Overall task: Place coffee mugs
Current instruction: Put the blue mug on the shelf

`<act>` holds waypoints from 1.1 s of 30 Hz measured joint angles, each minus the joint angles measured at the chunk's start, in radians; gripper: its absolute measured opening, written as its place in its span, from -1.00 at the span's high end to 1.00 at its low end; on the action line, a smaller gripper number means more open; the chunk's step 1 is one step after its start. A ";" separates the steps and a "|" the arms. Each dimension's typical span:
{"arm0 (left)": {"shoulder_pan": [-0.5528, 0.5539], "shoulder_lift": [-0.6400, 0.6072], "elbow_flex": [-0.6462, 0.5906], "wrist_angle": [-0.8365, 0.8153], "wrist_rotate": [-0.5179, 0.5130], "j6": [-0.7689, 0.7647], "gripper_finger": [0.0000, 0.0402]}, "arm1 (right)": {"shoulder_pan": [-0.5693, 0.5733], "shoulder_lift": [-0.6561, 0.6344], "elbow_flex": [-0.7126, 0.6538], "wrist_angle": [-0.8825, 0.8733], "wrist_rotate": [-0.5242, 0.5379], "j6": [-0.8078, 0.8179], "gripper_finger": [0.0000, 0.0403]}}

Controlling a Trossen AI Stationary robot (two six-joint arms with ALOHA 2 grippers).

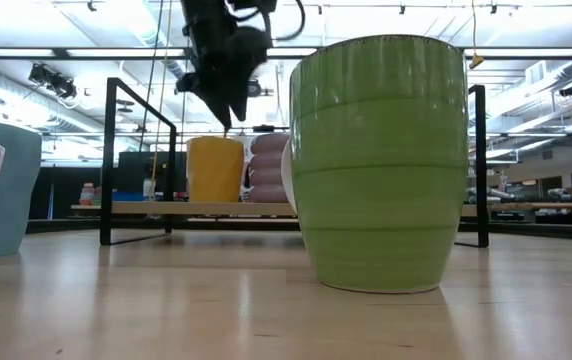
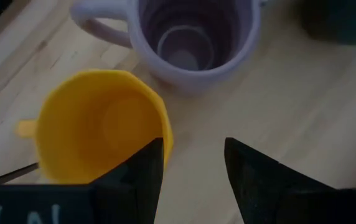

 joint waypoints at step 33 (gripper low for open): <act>-0.811 -0.068 -0.001 -0.218 -0.062 -0.866 0.12 | 0.000 0.000 0.000 0.001 0.000 0.000 0.44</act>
